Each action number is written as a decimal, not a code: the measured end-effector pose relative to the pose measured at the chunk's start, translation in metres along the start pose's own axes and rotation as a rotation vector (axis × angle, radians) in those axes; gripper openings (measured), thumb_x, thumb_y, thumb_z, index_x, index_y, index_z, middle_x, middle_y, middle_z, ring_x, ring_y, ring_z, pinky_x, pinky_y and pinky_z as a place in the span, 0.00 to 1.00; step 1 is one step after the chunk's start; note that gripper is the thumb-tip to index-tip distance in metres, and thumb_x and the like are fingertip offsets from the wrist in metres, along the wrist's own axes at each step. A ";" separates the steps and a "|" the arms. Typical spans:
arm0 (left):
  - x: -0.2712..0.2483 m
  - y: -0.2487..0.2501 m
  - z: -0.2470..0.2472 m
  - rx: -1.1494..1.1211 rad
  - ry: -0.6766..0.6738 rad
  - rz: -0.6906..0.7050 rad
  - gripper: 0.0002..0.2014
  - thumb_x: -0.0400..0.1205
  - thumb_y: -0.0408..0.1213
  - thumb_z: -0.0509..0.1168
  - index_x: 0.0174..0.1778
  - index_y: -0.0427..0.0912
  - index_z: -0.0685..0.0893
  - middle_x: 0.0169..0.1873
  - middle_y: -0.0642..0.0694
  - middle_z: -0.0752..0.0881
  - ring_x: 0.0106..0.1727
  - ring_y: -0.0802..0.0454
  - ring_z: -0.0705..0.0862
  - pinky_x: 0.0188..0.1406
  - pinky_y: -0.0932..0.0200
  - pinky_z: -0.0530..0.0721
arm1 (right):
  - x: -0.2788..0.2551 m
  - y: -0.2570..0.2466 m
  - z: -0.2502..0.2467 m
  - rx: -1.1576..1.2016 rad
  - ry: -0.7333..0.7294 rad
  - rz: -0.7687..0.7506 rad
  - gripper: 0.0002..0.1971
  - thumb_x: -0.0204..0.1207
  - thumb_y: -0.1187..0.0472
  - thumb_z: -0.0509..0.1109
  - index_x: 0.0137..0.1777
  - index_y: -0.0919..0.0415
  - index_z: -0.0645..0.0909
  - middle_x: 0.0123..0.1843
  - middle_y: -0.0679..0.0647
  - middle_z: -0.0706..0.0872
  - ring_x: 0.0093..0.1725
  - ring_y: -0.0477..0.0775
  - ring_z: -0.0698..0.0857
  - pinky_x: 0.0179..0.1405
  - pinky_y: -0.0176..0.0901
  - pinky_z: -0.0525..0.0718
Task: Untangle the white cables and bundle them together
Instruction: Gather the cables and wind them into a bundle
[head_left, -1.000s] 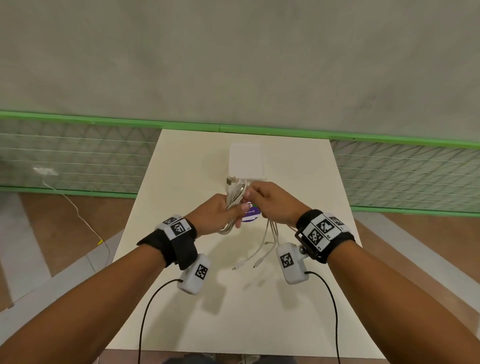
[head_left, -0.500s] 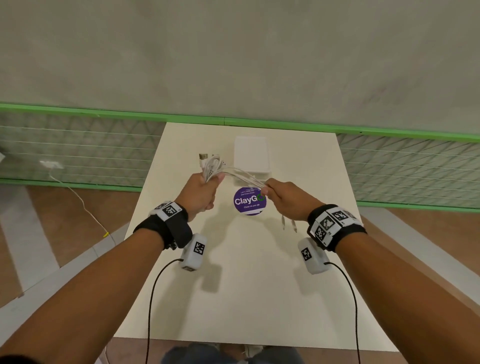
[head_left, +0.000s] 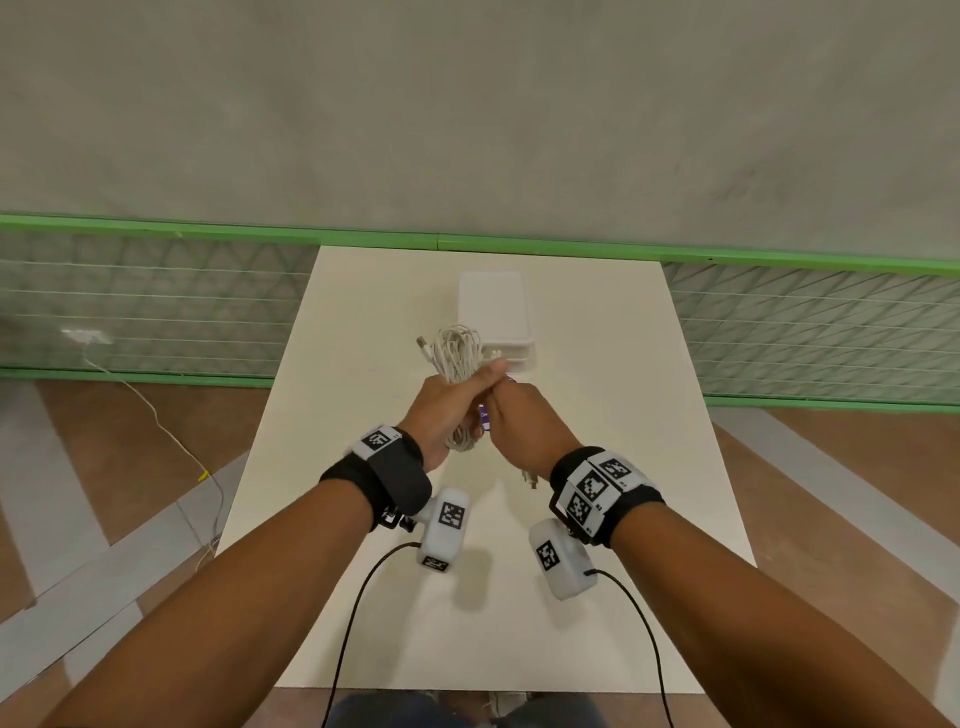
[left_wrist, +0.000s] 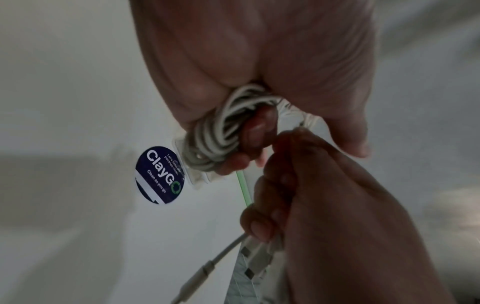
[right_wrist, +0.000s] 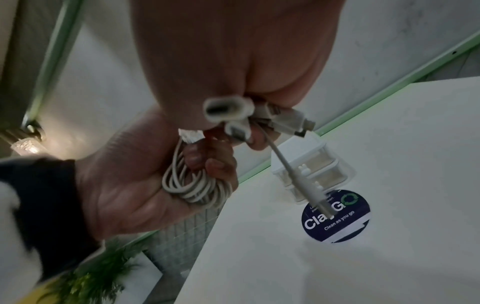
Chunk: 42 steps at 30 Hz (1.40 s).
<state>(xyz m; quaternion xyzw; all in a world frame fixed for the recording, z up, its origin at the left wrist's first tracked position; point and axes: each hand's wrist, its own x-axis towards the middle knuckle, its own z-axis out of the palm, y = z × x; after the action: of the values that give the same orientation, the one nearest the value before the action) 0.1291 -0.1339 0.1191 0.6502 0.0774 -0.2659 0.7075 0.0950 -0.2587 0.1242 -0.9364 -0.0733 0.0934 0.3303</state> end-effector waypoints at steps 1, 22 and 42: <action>0.002 -0.002 0.002 0.021 0.021 -0.035 0.23 0.67 0.62 0.79 0.37 0.43 0.87 0.25 0.42 0.77 0.24 0.48 0.72 0.28 0.56 0.74 | 0.000 -0.001 0.001 -0.040 -0.005 -0.010 0.11 0.82 0.70 0.56 0.51 0.66 0.81 0.46 0.61 0.90 0.43 0.62 0.88 0.45 0.61 0.87; 0.029 0.020 -0.005 -0.570 0.248 -0.003 0.22 0.87 0.49 0.63 0.29 0.46 0.69 0.19 0.52 0.61 0.18 0.53 0.61 0.22 0.59 0.77 | -0.008 0.003 -0.009 0.236 -0.108 0.062 0.14 0.91 0.51 0.54 0.49 0.58 0.72 0.36 0.55 0.79 0.29 0.55 0.81 0.37 0.59 0.89; 0.024 0.009 -0.014 -0.356 0.273 0.033 0.21 0.84 0.48 0.67 0.26 0.47 0.70 0.22 0.49 0.59 0.21 0.51 0.60 0.23 0.57 0.70 | 0.003 0.015 0.005 0.246 -0.268 0.052 0.17 0.89 0.49 0.58 0.53 0.60 0.82 0.43 0.49 0.85 0.43 0.52 0.82 0.51 0.49 0.81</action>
<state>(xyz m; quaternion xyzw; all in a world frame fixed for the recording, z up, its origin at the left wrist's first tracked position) 0.1571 -0.1265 0.1140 0.5460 0.2074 -0.1461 0.7984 0.0975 -0.2665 0.1103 -0.8698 -0.0806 0.2338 0.4270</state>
